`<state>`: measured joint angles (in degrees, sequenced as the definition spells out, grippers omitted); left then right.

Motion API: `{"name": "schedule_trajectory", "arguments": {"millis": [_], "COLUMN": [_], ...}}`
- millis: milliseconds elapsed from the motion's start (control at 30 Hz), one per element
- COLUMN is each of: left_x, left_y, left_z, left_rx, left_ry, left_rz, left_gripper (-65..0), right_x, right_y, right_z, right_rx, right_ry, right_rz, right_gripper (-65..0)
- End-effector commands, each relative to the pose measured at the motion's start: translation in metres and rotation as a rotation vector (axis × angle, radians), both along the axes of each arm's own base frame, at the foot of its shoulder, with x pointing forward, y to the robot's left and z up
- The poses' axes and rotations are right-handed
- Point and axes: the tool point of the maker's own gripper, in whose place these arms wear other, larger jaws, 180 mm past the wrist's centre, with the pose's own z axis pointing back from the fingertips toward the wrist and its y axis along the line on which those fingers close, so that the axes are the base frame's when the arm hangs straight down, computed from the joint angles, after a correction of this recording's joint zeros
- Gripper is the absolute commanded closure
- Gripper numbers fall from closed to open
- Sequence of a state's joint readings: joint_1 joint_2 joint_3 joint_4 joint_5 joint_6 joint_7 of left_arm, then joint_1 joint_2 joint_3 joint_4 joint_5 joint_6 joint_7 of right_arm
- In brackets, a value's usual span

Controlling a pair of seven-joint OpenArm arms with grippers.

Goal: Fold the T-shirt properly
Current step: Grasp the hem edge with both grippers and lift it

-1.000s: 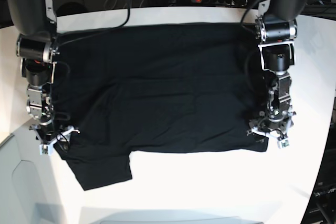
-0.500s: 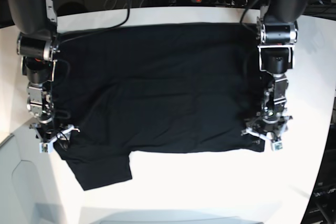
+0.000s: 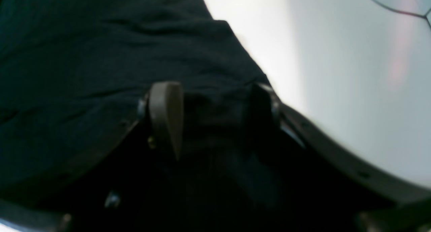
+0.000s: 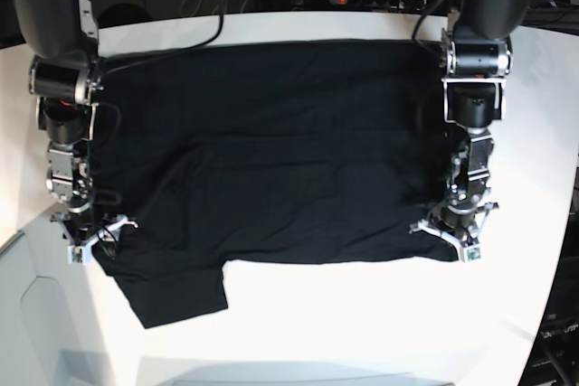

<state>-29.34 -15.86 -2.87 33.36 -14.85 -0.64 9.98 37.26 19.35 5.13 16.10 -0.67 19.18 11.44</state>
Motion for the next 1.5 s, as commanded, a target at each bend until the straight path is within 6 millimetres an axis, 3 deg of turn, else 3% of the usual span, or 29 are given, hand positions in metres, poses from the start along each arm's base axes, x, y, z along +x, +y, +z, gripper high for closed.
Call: {"name": "schedule_trajectory", "arguments": {"millis": [0,133,333,433,933,1033,1100,1233,1467], "left_x": [0.0,-0.007,-0.015,-0.015,-0.022,-0.022,-0.022,-0.022,-0.031], "left_y": [0.006,0.007,0.01,0.011,0.011,0.011,0.011,0.011,0.011], "left_z": [0.002,-0.003,-0.011,-0.01,-0.017,-0.017,-0.017,-0.017,-0.026], "left_rx": [0.009,0.011,0.016,0.017,0.022,0.022,0.024,0.024,0.017], "left_ry": [0.015,0.025,0.042,0.042,0.056,0.056,0.056,0.058,0.081], "left_rz": [0.007,0.008,0.01,0.011,0.009,0.009,0.009,0.009,0.01], "left_gripper": [0.0,0.0,0.0,0.0,0.0,0.0,0.0,0.0,0.0], "right_x": [0.017,0.019,0.019,0.015,-0.002,-0.005,-0.012,-0.012,-0.012], "right_y": [-0.013,-0.025,-0.031,-0.047,-0.034,-0.033,-0.033,-0.035,-0.037], "right_z": [0.031,0.043,0.047,0.047,0.016,0.011,-0.001,-0.002,0.002], "right_rx": [-0.015,-0.034,-0.032,-0.041,-0.03,-0.024,-0.014,-0.013,-0.018], "right_ry": [-0.101,-0.152,-0.165,-0.168,-0.106,-0.093,-0.057,-0.053,-0.068], "right_rz": [-0.021,-0.033,-0.052,-0.131,-0.129,-0.127,-0.135,-0.138,-0.138], "right_gripper": [-30.2,-34.1,-34.8,-34.8,-33.8,-27.9,-19.8,-1.9,0.0]}}
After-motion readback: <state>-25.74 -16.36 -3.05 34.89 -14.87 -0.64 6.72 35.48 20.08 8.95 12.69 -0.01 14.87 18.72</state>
